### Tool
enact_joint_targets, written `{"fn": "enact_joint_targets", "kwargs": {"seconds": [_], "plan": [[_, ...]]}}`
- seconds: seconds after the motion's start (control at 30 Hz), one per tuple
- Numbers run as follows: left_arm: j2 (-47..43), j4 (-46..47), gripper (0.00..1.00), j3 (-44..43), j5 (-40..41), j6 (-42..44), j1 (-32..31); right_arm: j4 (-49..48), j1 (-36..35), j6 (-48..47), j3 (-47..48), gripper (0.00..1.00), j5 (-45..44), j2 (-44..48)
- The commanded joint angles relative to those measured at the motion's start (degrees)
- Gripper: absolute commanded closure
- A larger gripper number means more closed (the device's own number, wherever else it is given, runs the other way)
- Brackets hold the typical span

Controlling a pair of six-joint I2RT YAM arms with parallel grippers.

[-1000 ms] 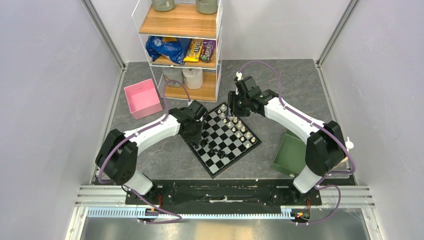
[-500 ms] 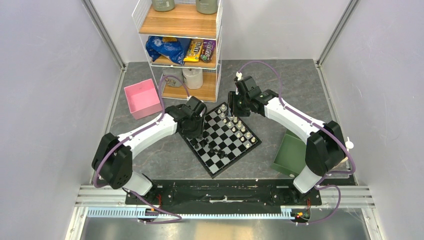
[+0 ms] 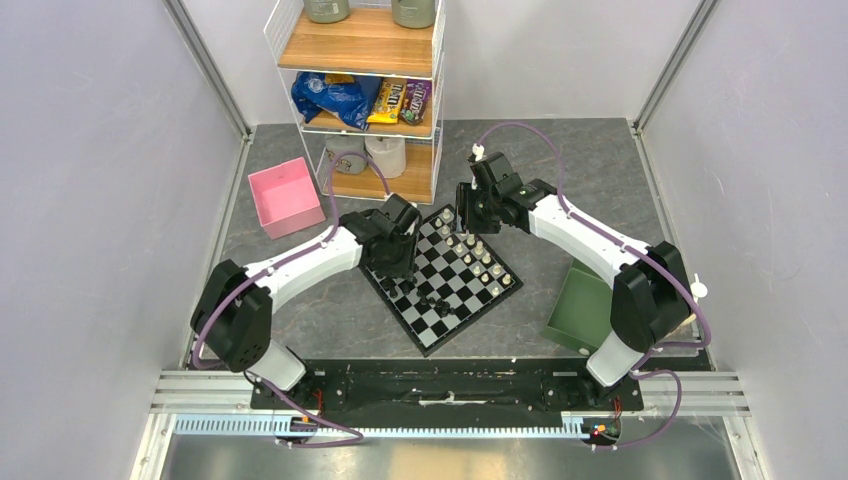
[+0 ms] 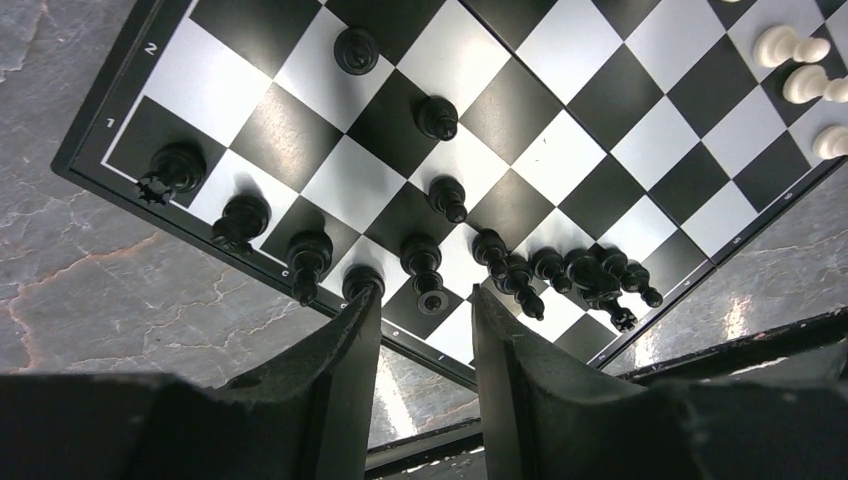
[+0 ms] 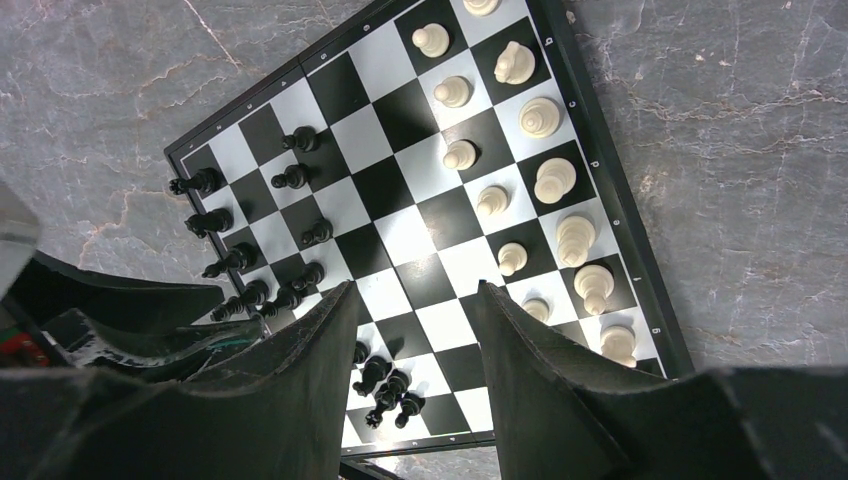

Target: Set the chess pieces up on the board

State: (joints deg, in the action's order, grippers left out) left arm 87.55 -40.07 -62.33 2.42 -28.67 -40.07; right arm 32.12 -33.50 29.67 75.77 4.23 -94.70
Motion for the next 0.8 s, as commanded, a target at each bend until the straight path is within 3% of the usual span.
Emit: {"fn": "enact_joint_targets", "kwargs": {"seconds": [0.0,0.77], "plan": [[1.21,1.32,0.56,-1.45,-1.45,2.36,-0.92,-1.29,0.27,0.45,-0.27,0.45,-0.12,0.43],[4.98,1.35,0.74,-1.58,-2.23,3.51,-2.09,-1.29,0.34,0.25,-0.27,0.45,-0.04,0.21]]}}
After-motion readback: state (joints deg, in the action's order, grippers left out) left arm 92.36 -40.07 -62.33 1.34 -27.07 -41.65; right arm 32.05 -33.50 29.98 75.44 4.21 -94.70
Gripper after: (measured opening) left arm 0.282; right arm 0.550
